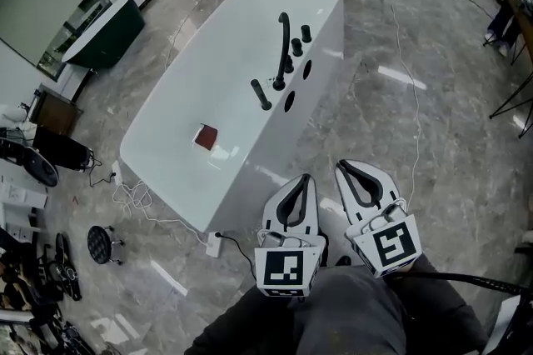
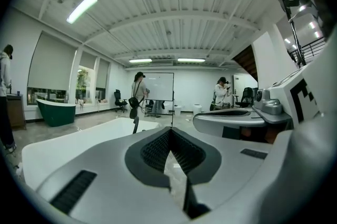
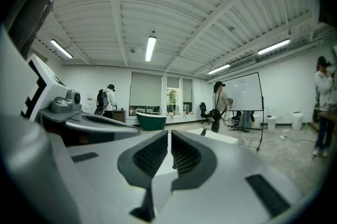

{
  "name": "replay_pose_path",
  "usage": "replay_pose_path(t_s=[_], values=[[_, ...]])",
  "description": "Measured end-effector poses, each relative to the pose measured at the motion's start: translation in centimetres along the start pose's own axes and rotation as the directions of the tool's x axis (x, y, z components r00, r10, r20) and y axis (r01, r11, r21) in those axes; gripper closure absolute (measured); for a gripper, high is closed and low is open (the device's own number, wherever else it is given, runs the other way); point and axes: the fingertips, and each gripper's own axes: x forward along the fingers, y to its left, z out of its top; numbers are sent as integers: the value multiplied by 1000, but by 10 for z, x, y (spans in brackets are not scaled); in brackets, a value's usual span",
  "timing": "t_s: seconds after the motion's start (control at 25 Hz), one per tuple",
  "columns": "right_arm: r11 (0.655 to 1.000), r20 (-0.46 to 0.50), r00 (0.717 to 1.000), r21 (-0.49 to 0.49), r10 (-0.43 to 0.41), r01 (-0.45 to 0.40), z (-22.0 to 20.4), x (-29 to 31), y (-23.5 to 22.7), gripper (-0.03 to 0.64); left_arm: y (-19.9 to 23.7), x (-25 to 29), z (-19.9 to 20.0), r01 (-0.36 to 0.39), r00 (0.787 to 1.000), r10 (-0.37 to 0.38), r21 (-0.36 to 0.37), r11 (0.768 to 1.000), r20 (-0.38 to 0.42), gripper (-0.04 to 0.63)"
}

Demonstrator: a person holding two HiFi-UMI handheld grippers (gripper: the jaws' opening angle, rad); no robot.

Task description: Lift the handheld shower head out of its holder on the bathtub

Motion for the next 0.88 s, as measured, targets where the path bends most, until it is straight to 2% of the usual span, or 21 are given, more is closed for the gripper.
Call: replay_pose_path(t_s=[0.12, 0.36, 0.88], values=[[1000, -13, 1000, 17, -7, 7, 0, 29, -13, 612, 20, 26, 6, 3, 1000, -3, -8, 1000, -12, 592], [999, -55, 998, 30, 12, -10, -16, 86, -29, 612, 60, 68, -6, -16, 999, 15, -36, 999, -45, 592], [999, -58, 998, -4, 40, -41, -4, 189, -35, 612, 141, 120, 0, -35, 999, 33, -61, 998, -37, 592]])
